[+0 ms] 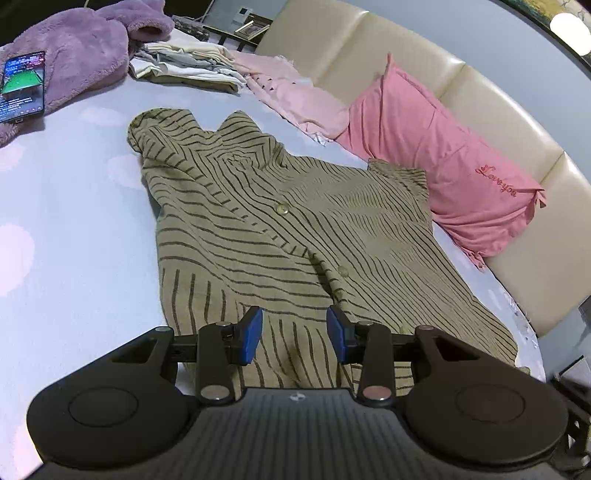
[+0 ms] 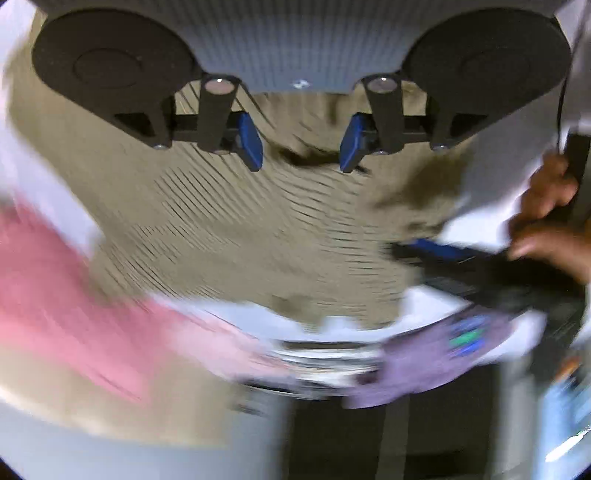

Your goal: Fold clothes

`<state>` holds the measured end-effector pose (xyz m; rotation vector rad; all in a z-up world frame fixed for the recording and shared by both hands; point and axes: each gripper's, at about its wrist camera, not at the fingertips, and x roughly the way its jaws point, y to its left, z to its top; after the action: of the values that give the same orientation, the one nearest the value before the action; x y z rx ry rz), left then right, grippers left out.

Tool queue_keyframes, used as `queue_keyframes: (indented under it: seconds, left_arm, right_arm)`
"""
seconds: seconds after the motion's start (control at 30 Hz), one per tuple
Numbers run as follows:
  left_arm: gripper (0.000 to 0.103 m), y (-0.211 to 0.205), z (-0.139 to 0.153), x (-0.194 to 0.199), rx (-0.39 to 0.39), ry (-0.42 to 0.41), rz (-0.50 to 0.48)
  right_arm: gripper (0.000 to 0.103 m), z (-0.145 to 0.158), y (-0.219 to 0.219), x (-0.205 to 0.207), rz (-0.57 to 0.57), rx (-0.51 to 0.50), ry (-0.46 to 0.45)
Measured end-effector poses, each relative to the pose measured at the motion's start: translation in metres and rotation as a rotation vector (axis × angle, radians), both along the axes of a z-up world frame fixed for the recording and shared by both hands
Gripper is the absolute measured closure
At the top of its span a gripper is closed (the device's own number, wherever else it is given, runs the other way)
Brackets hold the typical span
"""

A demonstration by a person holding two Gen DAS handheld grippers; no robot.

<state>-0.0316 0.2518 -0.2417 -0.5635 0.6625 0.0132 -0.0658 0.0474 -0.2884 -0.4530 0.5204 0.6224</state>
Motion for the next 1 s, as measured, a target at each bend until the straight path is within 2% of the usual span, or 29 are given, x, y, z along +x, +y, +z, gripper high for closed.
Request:
queue_keyframes:
  seconds: [0.07,0.17,0.2,0.27,0.3,0.33,0.37,0.5,0.67,0.77,0.87,0.93,1.0]
  left_arm:
    - [0.068,0.0,-0.001,0.0,0.011,0.005,0.005]
    - [0.068,0.002,-0.002,-0.001,0.013,0.009,0.013]
    - [0.068,0.003,-0.002,-0.001,0.013,0.01,0.015]
    - [0.068,0.005,-0.003,-0.001,0.009,0.016,0.021]
    - [0.068,0.006,-0.004,0.0,0.007,0.02,0.024]
    - [0.068,0.007,-0.005,0.0,0.005,0.023,0.026]
    - [0.068,0.008,-0.006,0.0,0.002,0.027,0.029]
    - [0.068,0.011,-0.006,0.001,-0.006,0.029,0.038]
    - [0.068,0.009,-0.004,0.001,-0.003,0.02,0.021]
    - [0.068,0.007,-0.007,0.002,0.003,0.023,0.011]
    - [0.068,0.006,-0.013,0.004,0.01,0.042,0.008]
    - [0.068,0.004,-0.015,0.006,0.015,0.054,0.004]
    - [0.068,0.0,-0.016,0.007,0.018,0.06,-0.005]
  right_arm:
    - [0.055,-0.01,0.022,0.003,0.09,-0.089,-0.056]
    - [0.057,-0.028,0.046,0.017,0.135,-0.177,-0.066]
    - [0.062,-0.033,0.052,0.022,0.138,-0.189,-0.059]
    - [0.065,-0.042,0.057,0.027,0.136,-0.207,-0.032]
    - [0.073,-0.046,0.058,0.029,0.14,-0.222,-0.014]
    - [0.093,-0.048,0.058,0.031,0.143,-0.239,0.006]
    - [0.102,-0.047,0.056,0.035,0.132,-0.246,0.027]
    - [0.102,-0.024,0.032,0.062,0.03,-0.08,0.158]
    - [0.102,0.004,-0.01,0.097,-0.179,0.039,0.102]
    - [0.095,0.005,-0.039,0.124,-0.372,0.095,0.13]
    - [0.092,0.006,-0.056,0.123,-0.456,0.058,0.095]
    - [0.08,0.008,-0.064,0.106,-0.445,0.036,0.065]
    - [0.076,0.01,-0.073,0.083,-0.409,0.042,0.057]
